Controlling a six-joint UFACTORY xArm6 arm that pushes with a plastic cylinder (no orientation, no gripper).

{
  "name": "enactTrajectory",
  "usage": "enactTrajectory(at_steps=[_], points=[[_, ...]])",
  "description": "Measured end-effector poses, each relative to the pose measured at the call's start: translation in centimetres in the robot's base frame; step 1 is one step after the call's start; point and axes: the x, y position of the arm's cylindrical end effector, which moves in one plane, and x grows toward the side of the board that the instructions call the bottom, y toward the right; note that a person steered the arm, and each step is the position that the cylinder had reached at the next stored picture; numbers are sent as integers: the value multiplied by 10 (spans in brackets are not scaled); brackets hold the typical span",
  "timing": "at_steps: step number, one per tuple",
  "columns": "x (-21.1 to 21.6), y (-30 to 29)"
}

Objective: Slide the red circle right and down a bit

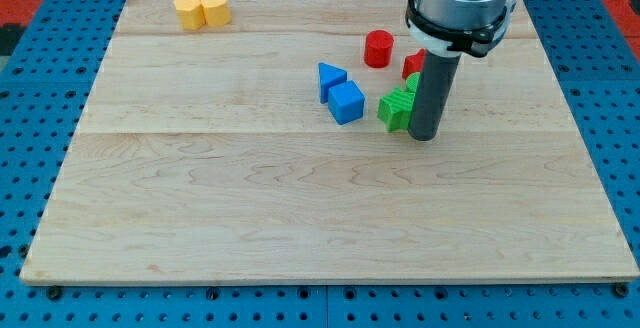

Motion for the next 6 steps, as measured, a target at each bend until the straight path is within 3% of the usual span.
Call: enactTrajectory(at_steps=[1,2,3,4,5,6], points=[[0,0],[19,-52],[2,-79],[-27,-143],[-84,-195],[-115,-174]])
